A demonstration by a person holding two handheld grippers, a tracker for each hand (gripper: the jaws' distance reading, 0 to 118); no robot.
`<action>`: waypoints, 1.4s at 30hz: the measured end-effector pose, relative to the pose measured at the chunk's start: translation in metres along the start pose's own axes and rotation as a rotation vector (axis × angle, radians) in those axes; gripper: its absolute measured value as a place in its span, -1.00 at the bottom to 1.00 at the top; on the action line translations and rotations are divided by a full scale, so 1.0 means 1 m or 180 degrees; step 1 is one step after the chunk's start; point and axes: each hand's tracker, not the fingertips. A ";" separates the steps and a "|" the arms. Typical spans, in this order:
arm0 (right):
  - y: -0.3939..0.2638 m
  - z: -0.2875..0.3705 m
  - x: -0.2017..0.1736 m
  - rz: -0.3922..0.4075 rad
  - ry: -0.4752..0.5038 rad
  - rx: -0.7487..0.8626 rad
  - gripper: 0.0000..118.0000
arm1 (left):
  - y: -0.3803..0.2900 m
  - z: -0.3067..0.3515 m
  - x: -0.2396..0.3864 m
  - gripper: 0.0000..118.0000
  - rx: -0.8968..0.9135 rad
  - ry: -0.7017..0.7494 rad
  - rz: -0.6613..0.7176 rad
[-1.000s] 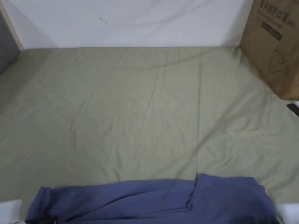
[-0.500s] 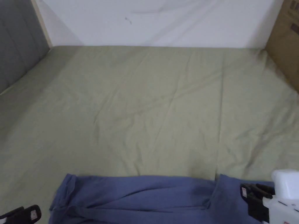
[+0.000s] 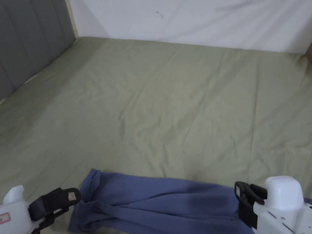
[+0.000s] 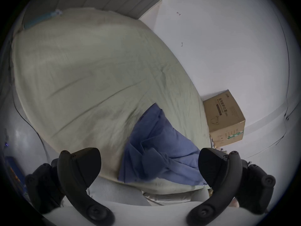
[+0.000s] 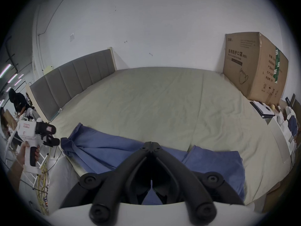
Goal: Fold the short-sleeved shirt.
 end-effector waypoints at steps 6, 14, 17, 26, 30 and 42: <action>0.004 -0.007 -0.012 0.0036 0.0076 -0.0115 -1.00 | 0.017 -0.040 -0.026 0.99 -0.0186 -0.0622 0.0406; 0.006 -0.021 -0.016 -0.0055 0.0190 -0.0283 -1.00 | 0.019 -0.066 -0.031 -0.94 -0.0509 -0.0506 0.0305; 0.009 -0.021 -0.014 -0.0249 0.0359 -0.0228 -1.00 | 0.011 -0.071 -0.045 -0.94 -0.0547 -0.1017 0.0665; 0.012 -0.008 0.011 -0.0358 0.0218 -0.0154 -1.00 | 0.030 -0.050 0.024 -0.94 -0.0460 -0.0169 0.0085; 0.010 0.003 0.031 -0.0463 0.0171 -0.0111 -1.00 | 0.025 -0.030 0.089 -0.94 -0.0309 -0.0259 0.0060; -0.008 0.032 0.086 -0.0886 -0.0040 0.0048 -1.00 | -0.106 -0.165 0.269 -0.94 -0.1436 -0.0601 -0.0898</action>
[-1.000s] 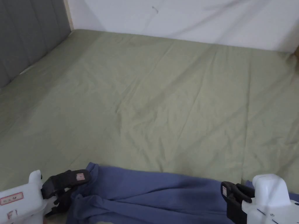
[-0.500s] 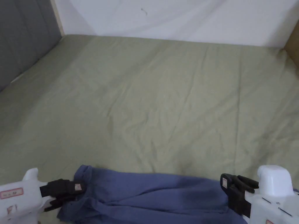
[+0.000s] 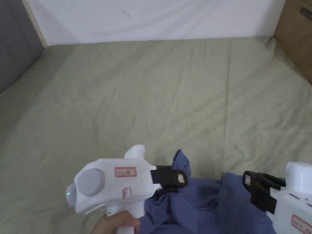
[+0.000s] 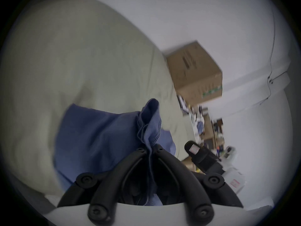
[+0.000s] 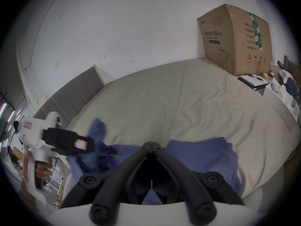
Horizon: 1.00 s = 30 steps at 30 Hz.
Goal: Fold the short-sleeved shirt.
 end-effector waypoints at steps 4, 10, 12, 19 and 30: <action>-0.005 0.014 0.019 -0.0182 -0.0126 0.0065 -1.00 | -0.006 -0.071 0.016 -0.81 -0.0441 0.0217 -0.0368; -0.013 0.026 0.039 -0.0305 -0.0255 0.0054 -1.00 | -0.010 -0.075 0.025 0.80 -0.0496 0.0356 -0.0623; -0.016 0.028 0.044 -0.0344 -0.0280 0.0026 -1.00 | -0.001 -0.054 0.024 0.80 -0.0305 0.0233 -0.0520; -0.026 0.028 0.048 -0.0452 -0.0274 0.0000 -1.00 | 0.015 0.007 -0.005 0.65 0.0253 0.0463 -0.0328; -0.019 0.030 0.041 -0.0337 -0.0170 0.0101 -1.00 | -0.033 -0.052 -0.001 -1.00 -0.0621 0.0803 -0.1184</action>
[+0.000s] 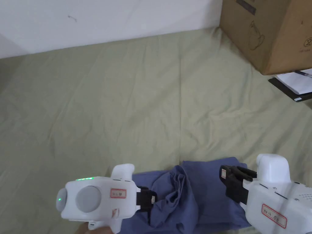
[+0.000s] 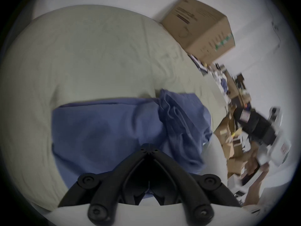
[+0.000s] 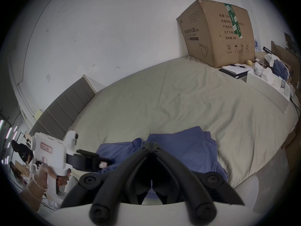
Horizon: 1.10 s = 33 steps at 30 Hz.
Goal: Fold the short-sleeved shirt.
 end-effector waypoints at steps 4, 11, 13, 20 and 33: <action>0.001 0.003 0.002 -0.0001 0.0002 0.0016 -1.00 | 0.000 -0.018 0.010 -1.00 -0.0195 0.0095 0.0170; -0.002 0.005 0.004 -0.0036 -0.0012 -0.0021 -1.00 | -0.003 -0.042 0.050 -1.00 -0.0325 -0.0366 -0.0061; -0.002 0.006 0.004 -0.0023 -0.0019 -0.0030 -1.00 | -0.004 -0.043 0.054 -1.00 -0.0381 -0.0334 -0.0064; 0.002 0.008 0.006 0.0001 -0.0056 -0.0017 -1.00 | -0.004 0.019 0.010 -0.90 0.0055 -0.0761 0.0162; 0.001 -0.009 -0.016 0.0107 0.0001 -0.0169 -1.00 | -0.031 0.050 -0.135 0.71 0.0258 -0.0764 0.1363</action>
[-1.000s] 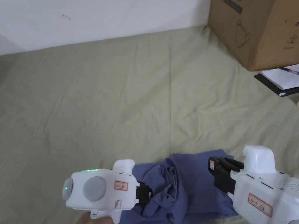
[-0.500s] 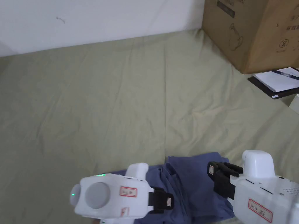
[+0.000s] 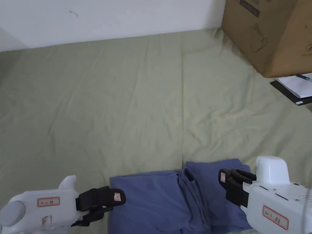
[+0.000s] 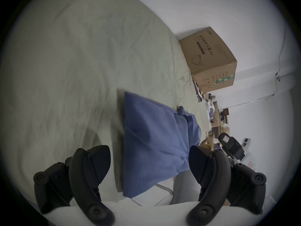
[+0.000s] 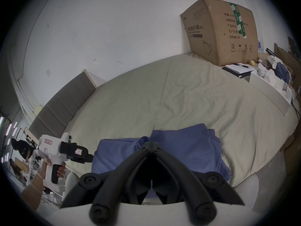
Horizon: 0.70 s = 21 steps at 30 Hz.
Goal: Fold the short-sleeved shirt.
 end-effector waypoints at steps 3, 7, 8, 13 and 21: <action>0.001 -0.002 -0.008 0.0076 0.0031 -0.0028 -1.00 | 0.006 -0.021 -0.012 0.71 -0.0147 -0.0210 0.0074; 0.003 -0.004 -0.016 0.0159 0.0026 -0.0044 -1.00 | 0.010 -0.048 -0.016 0.21 -0.0306 -0.0761 0.0069; 0.004 -0.004 -0.017 0.0175 0.0011 -0.0036 -1.00 | 0.010 -0.050 -0.018 -0.83 -0.0273 -0.0638 0.0135; 0.007 -0.001 -0.019 0.0226 0.0002 0.0000 -1.00 | 0.008 -0.046 -0.029 -0.83 -0.0325 -0.0507 0.0171; 0.008 0.000 -0.017 0.0213 -0.0035 0.0024 -1.00 | 0.030 0.016 -0.032 -0.83 -0.0232 -0.0027 -0.0110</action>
